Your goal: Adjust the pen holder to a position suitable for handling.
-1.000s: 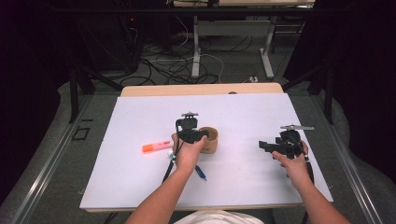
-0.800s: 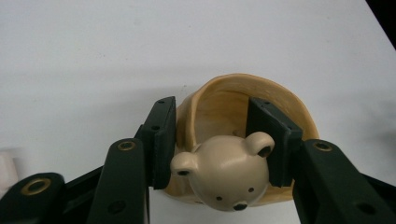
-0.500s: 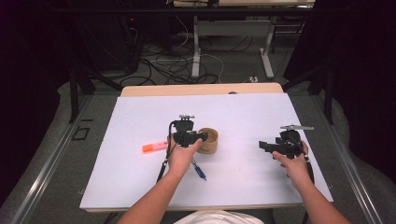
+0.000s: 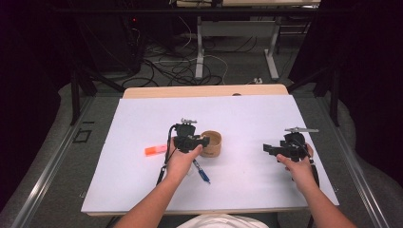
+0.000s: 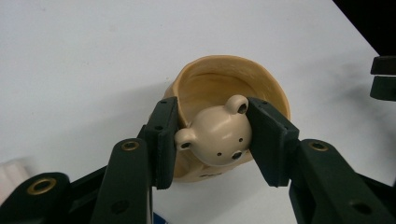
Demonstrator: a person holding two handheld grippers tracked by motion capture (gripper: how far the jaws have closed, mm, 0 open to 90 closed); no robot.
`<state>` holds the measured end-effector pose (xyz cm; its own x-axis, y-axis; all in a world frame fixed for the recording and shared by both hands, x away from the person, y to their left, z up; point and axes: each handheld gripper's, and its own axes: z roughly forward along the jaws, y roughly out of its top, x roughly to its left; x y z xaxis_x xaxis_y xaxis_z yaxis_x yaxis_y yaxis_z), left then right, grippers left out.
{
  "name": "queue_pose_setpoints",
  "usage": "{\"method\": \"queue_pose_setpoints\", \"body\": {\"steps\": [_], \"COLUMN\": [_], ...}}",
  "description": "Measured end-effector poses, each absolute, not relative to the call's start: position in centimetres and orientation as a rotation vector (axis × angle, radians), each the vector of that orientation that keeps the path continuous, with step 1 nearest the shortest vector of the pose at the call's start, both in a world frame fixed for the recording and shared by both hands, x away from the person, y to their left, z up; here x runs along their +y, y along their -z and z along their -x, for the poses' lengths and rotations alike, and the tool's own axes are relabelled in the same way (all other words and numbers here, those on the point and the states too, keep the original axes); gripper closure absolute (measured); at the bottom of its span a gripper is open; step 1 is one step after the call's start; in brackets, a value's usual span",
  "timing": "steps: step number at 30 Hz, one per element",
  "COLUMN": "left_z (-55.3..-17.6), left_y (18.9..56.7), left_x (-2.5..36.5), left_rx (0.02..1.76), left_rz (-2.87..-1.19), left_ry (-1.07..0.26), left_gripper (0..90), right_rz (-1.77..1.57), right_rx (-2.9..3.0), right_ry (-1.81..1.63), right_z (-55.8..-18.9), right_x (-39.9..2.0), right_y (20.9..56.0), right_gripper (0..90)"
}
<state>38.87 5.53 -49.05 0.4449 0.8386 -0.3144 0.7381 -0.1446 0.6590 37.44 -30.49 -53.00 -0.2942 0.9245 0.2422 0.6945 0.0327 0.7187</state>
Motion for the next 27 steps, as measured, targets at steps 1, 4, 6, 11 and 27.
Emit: {"method": "queue_pose_setpoints", "body": {"steps": [1,4,6,11,27], "left_z": [-38.8,-38.6,-38.6,-38.6,-38.2], "left_y": [49.0,49.0,49.0,48.8,47.4], "left_x": [5.5,5.6,5.6,6.0,9.7], "left_rx": [1.329,1.322,1.322,1.311,1.277], "left_rz": [-1.913,-1.919,-1.921,-1.908,-1.874], "left_ry": [-0.16,-0.162,-0.159,-0.15,-0.185], "left_gripper": [55.9,55.8,55.8,54.0,42.5], "right_rz": [-1.657,-1.657,-1.657,-1.656,-1.655], "right_rx": [2.024,2.025,2.025,2.026,2.031], "right_ry": [-1.123,-1.125,-1.125,-1.127,-1.123], "right_z": [-37.4,-37.4,-37.4,-37.4,-37.4], "right_x": [-30.5,-30.5,-30.4,-30.4,-30.2], "right_y": [53.0,53.0,53.0,53.0,53.1], "right_gripper": [17.4,17.4,17.4,17.4,17.4]}}
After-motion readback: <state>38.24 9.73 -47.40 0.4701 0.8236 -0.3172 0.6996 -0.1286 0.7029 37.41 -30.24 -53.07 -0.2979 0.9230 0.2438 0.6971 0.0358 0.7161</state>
